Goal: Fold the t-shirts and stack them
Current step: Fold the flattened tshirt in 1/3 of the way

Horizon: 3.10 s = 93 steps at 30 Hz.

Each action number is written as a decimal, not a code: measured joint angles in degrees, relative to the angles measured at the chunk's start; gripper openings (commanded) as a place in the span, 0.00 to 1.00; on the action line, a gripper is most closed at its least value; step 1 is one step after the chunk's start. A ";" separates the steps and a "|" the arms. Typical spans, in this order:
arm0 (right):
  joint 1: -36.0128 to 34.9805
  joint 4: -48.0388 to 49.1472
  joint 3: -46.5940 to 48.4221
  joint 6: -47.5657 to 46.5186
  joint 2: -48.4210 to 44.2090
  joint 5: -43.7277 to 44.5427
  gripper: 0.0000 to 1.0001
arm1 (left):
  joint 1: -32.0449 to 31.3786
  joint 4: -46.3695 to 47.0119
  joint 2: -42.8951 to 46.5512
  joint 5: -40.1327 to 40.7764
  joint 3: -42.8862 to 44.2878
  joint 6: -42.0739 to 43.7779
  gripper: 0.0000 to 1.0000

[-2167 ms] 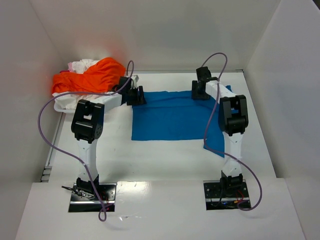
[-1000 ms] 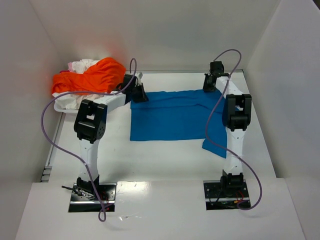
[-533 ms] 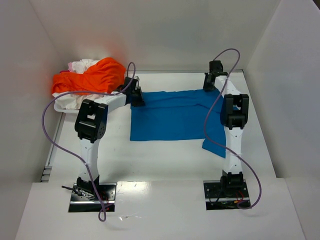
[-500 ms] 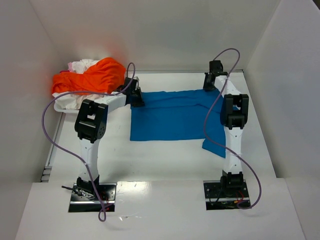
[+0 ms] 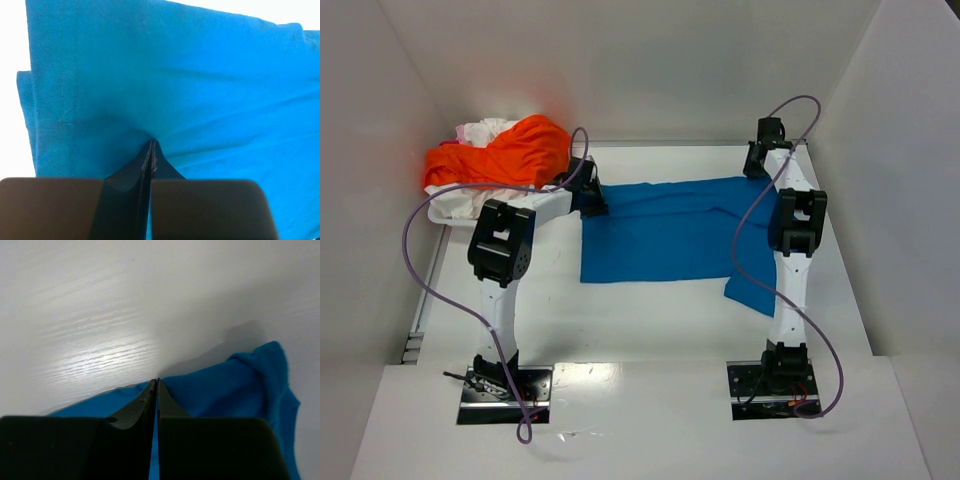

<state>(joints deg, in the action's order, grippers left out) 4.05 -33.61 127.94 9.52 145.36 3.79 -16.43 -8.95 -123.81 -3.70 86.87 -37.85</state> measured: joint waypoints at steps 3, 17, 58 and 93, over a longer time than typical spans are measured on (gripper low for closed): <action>0.92 -0.22 0.33 0.00 0.13 -0.07 0.10 | 0.28 -0.44 0.35 -0.02 -0.31 0.07 0.00; 1.81 2.75 -10.16 -0.20 -18.45 -0.13 0.07 | 1.42 -1.51 0.59 -1.55 -0.20 1.95 0.05; 6.86 3.37 -12.90 0.15 -7.69 -0.72 0.18 | 4.17 -3.13 1.97 -3.98 -1.53 5.18 0.18; -6.14 8.26 -35.17 -3.80 -24.79 -1.33 0.62 | 4.31 -1.79 12.17 -15.98 0.85 16.81 0.80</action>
<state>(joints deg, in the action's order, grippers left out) -2.09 -25.34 92.77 5.72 120.57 2.46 -12.12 -10.74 -111.63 -19.68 87.72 -21.04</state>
